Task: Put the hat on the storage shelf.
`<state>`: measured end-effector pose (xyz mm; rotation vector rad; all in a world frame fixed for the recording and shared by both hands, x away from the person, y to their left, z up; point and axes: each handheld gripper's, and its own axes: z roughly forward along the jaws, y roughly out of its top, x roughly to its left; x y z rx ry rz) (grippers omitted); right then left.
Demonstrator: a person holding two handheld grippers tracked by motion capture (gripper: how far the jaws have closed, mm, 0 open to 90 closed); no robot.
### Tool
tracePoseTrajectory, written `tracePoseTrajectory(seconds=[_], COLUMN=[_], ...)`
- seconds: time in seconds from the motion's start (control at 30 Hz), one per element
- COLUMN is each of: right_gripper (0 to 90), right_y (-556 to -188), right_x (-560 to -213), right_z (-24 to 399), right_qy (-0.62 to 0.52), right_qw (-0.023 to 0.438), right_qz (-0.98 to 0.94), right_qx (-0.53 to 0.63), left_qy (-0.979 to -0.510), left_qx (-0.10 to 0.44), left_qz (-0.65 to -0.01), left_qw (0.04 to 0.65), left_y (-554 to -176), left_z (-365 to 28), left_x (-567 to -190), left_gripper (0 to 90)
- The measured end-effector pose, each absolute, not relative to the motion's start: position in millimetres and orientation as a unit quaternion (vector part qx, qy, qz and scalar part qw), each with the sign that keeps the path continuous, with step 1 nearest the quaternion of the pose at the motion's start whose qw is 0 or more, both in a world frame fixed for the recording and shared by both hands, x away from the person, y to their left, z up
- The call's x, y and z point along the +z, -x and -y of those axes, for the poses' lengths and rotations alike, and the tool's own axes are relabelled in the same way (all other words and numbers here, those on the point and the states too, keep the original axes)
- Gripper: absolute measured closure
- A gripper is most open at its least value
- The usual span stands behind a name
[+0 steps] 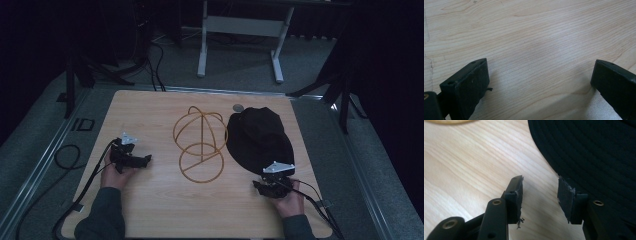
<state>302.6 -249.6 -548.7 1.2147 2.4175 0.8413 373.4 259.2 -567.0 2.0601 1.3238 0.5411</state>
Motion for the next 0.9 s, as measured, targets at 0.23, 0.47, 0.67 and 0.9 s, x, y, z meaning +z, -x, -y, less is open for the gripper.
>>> tracePoseTrajectory(seconds=[0.23,0.47,0.67,0.9], right_gripper=[51.4,50.6,52.9,56.5], right_y=[-303.3,-305.9,-309.5,-316.7], right_x=[-530.3,-509.7,-491.8,-474.8], right_z=[261.3,274.5,282.3,288.0], right_qy=[-0.417,-0.419,-0.420,-0.413], right_qw=[0.149,0.145,0.131,0.115], right_qz=[-0.854,-0.852,-0.846,-0.845], right_qx=[0.274,0.278,0.300,0.321], left_qy=[-0.781,-0.780,-0.780,-0.780], left_qx=[0.205,0.205,0.205,0.204], left_qz=[-0.501,-0.502,-0.502,-0.502], left_qw=[0.312,0.312,0.312,0.312], left_y=[-373.4,-373.4,-373.4,-373.3], left_z=[-259.3,-259.1,-259.1,-259.2], left_x=[-567.0,-567.1,-567.1,-566.9], left_gripper=[2.0,2.0,2.0,2.0])
